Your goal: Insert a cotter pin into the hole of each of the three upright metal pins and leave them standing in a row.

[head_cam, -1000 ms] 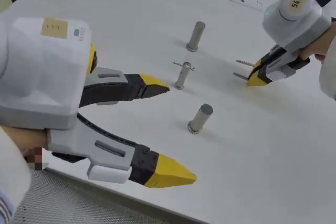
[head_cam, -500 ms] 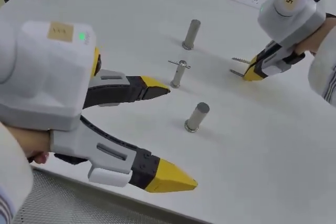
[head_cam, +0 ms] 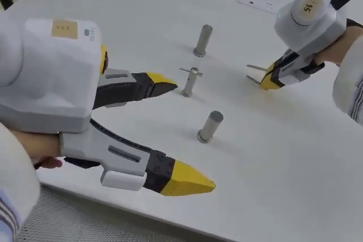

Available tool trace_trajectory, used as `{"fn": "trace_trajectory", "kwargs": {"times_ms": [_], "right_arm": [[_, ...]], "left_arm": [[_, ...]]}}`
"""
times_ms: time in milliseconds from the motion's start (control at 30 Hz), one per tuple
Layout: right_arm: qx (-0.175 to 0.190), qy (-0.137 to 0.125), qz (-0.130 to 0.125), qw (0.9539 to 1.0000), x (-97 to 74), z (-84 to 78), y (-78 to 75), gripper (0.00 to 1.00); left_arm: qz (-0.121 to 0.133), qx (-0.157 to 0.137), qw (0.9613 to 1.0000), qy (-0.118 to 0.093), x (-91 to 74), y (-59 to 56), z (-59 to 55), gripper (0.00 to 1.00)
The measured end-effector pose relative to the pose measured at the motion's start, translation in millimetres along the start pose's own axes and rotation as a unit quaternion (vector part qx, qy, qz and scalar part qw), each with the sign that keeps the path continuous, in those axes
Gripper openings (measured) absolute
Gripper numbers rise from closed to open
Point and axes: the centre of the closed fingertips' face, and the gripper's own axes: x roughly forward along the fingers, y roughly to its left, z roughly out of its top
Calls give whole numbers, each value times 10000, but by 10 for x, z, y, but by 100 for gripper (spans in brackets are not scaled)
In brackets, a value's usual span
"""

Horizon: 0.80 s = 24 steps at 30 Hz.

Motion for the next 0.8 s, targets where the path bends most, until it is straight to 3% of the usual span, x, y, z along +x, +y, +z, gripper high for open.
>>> {"fn": "trace_trajectory", "kwargs": {"times_ms": [67, 167, 267, 433, 633, 700, 800], "right_arm": [[-30, -57, -58, 10000, -59, 28, 3, 0], [-105, -225, -181, 9995, -154, 82, -46, 0], [-154, -390, -267, 9988, -277, 136, 20, 0], [-203, -532, -493, 9972, -436, 138, 118, 0], [-209, -795, -713, 9941, -619, 144, 211, 0], [-191, -1036, -790, 9913, -680, 204, 275, 0], [-147, -1127, -939, 9891, -755, 207, 357, 0]], "left_arm": [[15, 24, 10000, 75, -4, 11, -23, 91], [27, -24, 9992, 407, 5, 13, -121, 91], [29, 55, 9989, 459, 6, 20, -138, 91], [-35, -103, 9991, 408, 7, 24, -129, 86], [-4, -372, 9992, 163, 9, 81, -67, 81], [16, -437, 9990, 102, 11, 116, -38, 79], [45, -541, 9985, 41, 31, 143, 3, 78]]}}
